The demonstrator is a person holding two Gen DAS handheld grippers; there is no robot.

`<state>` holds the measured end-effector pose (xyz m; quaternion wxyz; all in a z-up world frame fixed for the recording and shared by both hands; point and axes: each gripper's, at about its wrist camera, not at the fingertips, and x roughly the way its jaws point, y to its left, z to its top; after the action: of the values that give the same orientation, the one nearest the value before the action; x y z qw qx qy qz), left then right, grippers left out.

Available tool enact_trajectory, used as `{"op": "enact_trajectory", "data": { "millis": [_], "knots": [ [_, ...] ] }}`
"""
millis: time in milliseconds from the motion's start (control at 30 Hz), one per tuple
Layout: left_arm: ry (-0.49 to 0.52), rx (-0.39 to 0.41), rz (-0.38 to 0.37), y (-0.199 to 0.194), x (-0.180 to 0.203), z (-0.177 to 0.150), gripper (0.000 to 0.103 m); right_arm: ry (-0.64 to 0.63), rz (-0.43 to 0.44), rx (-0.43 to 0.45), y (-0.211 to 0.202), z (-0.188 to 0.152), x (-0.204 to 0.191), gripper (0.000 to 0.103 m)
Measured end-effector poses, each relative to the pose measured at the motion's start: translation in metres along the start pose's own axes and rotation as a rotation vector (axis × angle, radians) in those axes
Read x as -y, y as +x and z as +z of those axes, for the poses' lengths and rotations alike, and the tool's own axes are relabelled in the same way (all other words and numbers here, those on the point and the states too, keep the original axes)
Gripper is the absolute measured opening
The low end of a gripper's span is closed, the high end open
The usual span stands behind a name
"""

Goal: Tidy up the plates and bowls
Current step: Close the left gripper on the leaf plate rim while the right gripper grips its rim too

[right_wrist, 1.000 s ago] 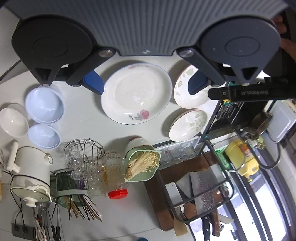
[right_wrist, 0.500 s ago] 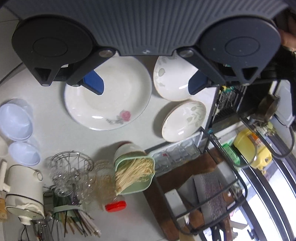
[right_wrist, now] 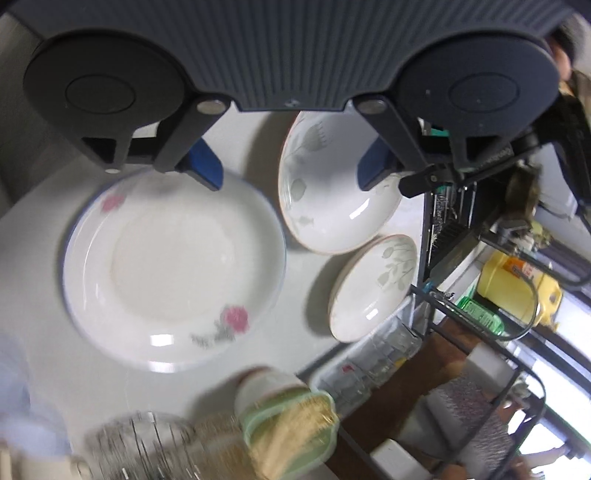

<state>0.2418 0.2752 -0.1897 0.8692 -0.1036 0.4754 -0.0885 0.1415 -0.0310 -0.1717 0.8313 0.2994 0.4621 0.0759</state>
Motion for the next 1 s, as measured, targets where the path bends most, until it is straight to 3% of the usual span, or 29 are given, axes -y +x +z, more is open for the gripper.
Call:
{"op": "enact_trajectory", "data": {
  "millis": [167, 233, 533, 633, 1000],
  "knots": [
    [-0.009, -0.008, -0.002, 0.01, -0.009, 0.003, 0.1, 0.131, 0.037, -0.074, 0.018, -0.006, 0.014, 0.061],
    [-0.004, -0.011, -0.007, 0.015, -0.012, 0.006, 0.1, 0.165, 0.047, -0.082, 0.025, -0.006, 0.016, 0.049],
    [-0.002, -0.081, -0.051, 0.048, -0.019, 0.011, 0.066, 0.192, 0.047, -0.105, 0.049, -0.004, 0.017, 0.023],
    [-0.005, -0.084, -0.068, 0.051, -0.018, 0.013, 0.065, 0.2, 0.049, -0.11, 0.055, -0.003, 0.02, 0.017],
    [0.012, -0.133, -0.117, 0.057, -0.017, 0.03, 0.065, 0.156, 0.091, -0.134, 0.067, 0.005, 0.022, 0.018]
  ]
}}
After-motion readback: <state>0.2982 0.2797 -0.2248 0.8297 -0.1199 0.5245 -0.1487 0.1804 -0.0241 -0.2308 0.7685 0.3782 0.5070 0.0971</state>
